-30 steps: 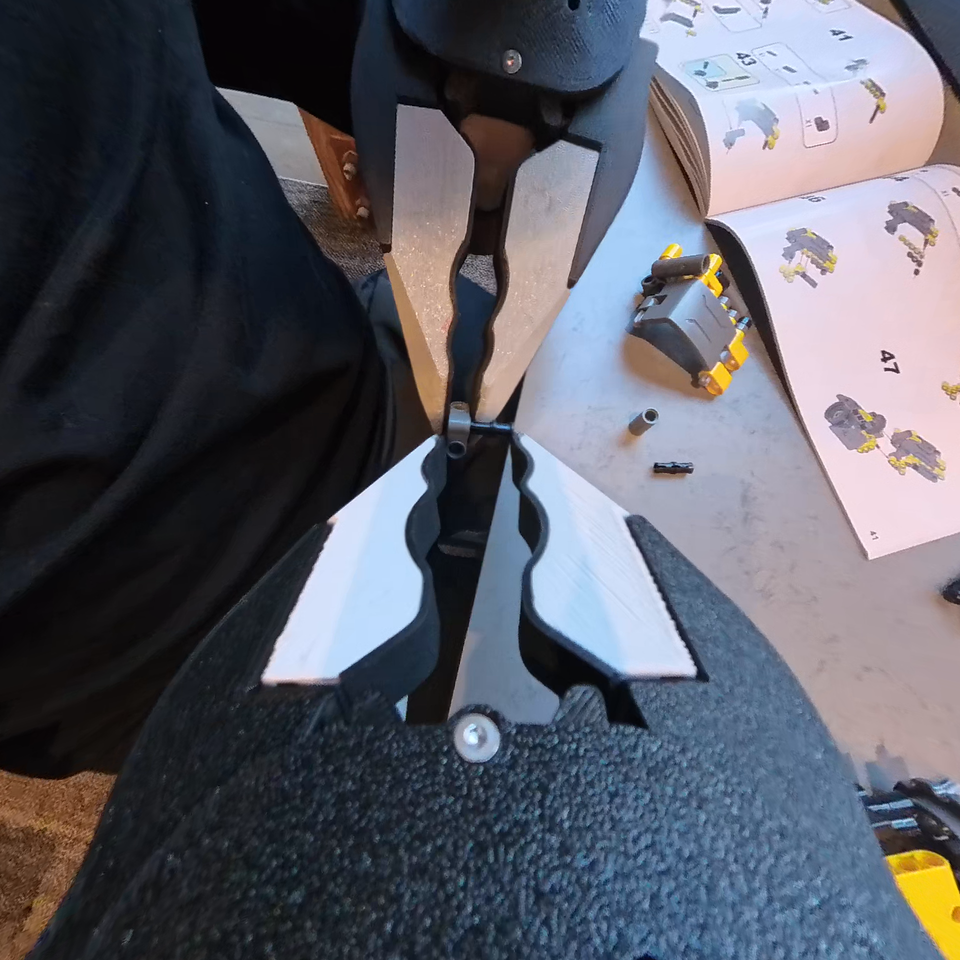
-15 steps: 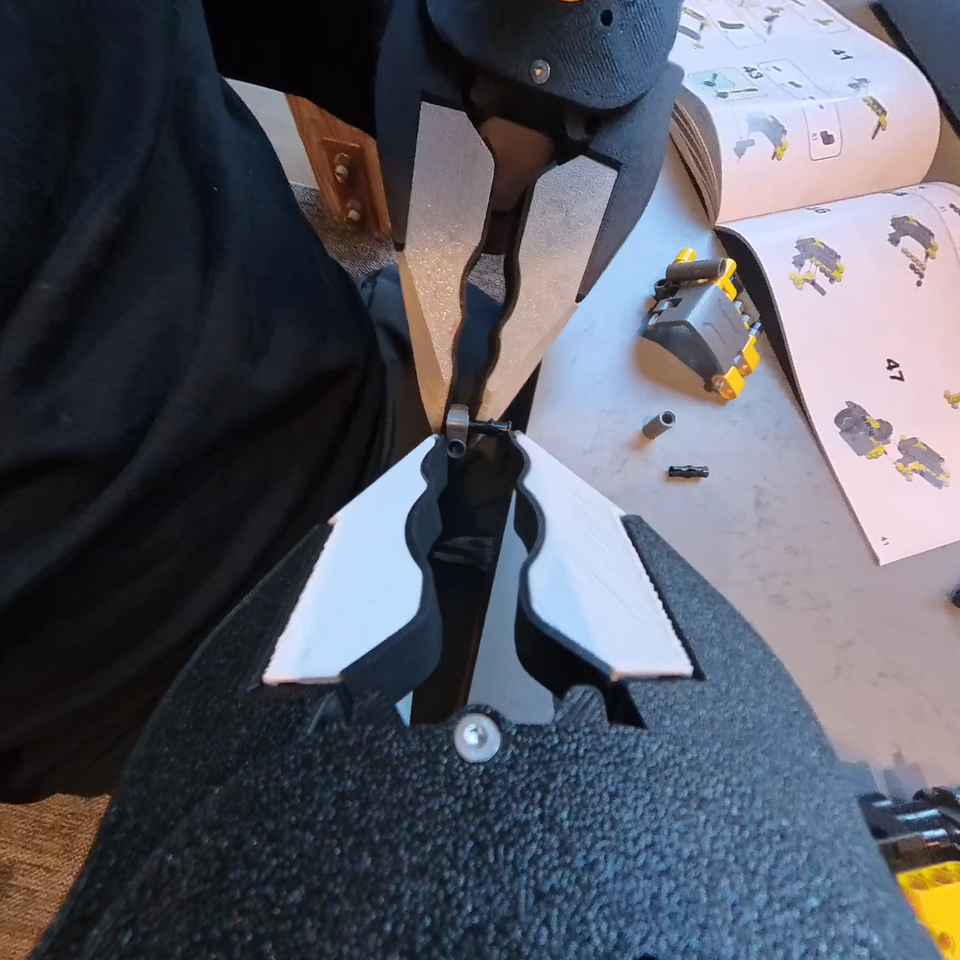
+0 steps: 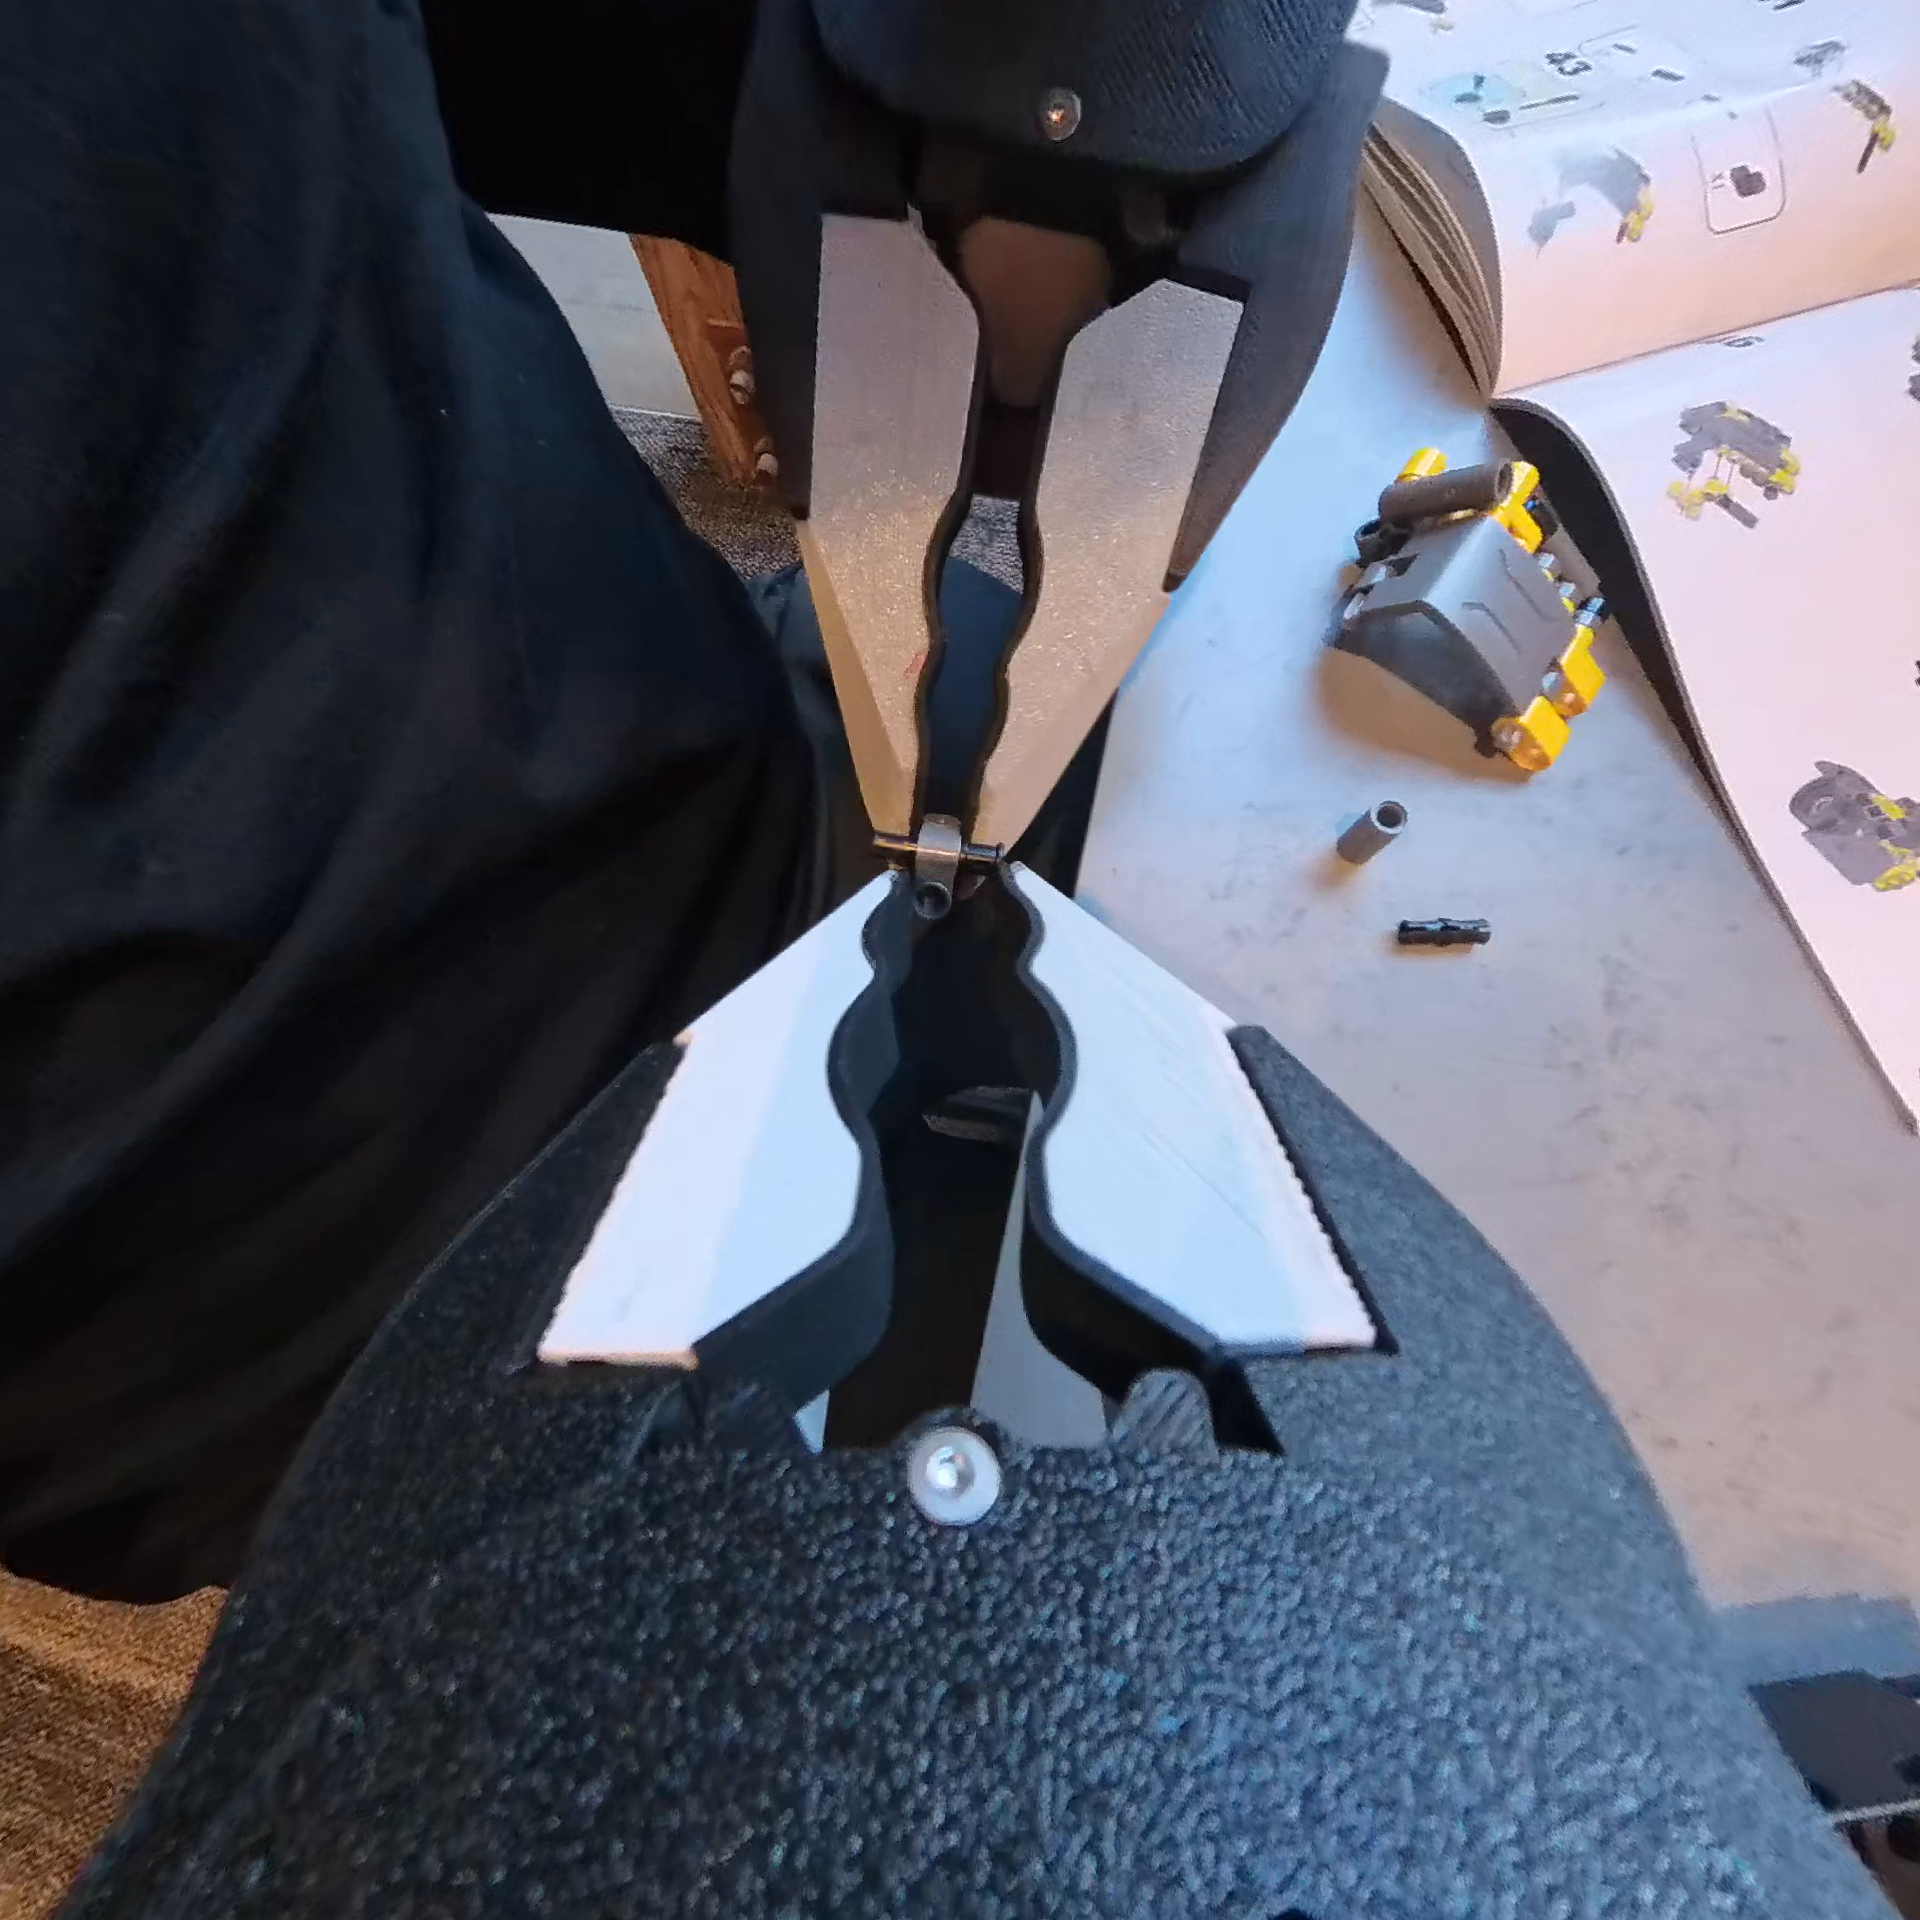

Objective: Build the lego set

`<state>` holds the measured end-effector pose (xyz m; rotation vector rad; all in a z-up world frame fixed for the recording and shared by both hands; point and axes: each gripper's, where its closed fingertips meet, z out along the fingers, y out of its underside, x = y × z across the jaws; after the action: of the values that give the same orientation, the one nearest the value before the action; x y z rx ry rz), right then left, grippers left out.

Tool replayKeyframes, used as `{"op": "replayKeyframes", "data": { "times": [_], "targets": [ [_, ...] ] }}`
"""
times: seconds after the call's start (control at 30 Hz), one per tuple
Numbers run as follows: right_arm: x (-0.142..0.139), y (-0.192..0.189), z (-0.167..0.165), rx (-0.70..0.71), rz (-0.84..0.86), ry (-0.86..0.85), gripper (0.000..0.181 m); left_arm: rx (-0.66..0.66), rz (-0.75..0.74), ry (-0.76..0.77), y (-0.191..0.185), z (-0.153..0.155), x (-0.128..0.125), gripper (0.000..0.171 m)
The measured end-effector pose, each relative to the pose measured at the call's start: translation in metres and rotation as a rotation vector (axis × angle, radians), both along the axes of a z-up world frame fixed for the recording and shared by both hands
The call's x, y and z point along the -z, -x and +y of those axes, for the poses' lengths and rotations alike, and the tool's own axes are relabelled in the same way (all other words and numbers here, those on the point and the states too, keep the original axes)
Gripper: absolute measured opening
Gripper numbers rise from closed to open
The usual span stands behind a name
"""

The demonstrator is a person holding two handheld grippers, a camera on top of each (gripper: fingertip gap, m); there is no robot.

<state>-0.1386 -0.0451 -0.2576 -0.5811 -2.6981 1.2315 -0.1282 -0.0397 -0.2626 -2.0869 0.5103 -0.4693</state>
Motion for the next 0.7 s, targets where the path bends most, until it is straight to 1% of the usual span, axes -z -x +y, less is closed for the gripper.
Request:
{"op": "replayKeyframes", "data": {
  "times": [0.13, 0.2, 0.23, 0.3, 0.37, 0.43, 0.5, 0.57, 0.63, 0.7],
  "targets": [
    [-0.007, 0.005, 0.002, 0.033, 0.018, 0.023, 0.016, -0.026, -0.046, -0.041, 0.004, 0.002, -0.009, 0.006],
    [-0.006, 0.009, 0.007, 0.071, 0.003, 0.017, 0.015, -0.061, -0.015, -0.063, 0.01, 0.005, -0.011, 0.006],
    [-0.005, 0.011, 0.011, 0.095, -0.004, 0.003, 0.018, -0.079, 0.008, -0.068, 0.012, 0.006, -0.011, 0.006],
    [-0.007, 0.015, 0.016, 0.138, -0.005, 0.002, 0.032, -0.104, 0.048, -0.087, 0.015, 0.009, -0.012, 0.006],
    [-0.012, 0.014, 0.016, 0.158, -0.026, 0.042, 0.039, -0.142, 0.137, -0.122, 0.02, 0.012, -0.011, 0.006],
    [-0.012, 0.015, 0.016, 0.186, -0.049, 0.058, 0.042, -0.165, 0.272, -0.151, 0.027, 0.014, -0.009, 0.006],
    [-0.01, 0.019, 0.019, 0.232, -0.068, 0.057, 0.041, -0.183, 0.454, -0.166, 0.035, 0.015, -0.002, 0.006],
    [-0.01, 0.023, 0.022, 0.284, -0.091, 0.08, 0.033, -0.18, 0.618, -0.178, 0.039, 0.016, 0.004, 0.006],
    [-0.009, 0.027, 0.022, 0.33, -0.134, 0.115, 0.031, -0.172, 0.698, -0.193, 0.038, 0.018, 0.007, 0.006],
    [-0.007, 0.03, 0.021, 0.359, -0.16, 0.118, 0.031, -0.179, 0.722, -0.198, 0.038, 0.02, 0.007, 0.006]
  ]
}}
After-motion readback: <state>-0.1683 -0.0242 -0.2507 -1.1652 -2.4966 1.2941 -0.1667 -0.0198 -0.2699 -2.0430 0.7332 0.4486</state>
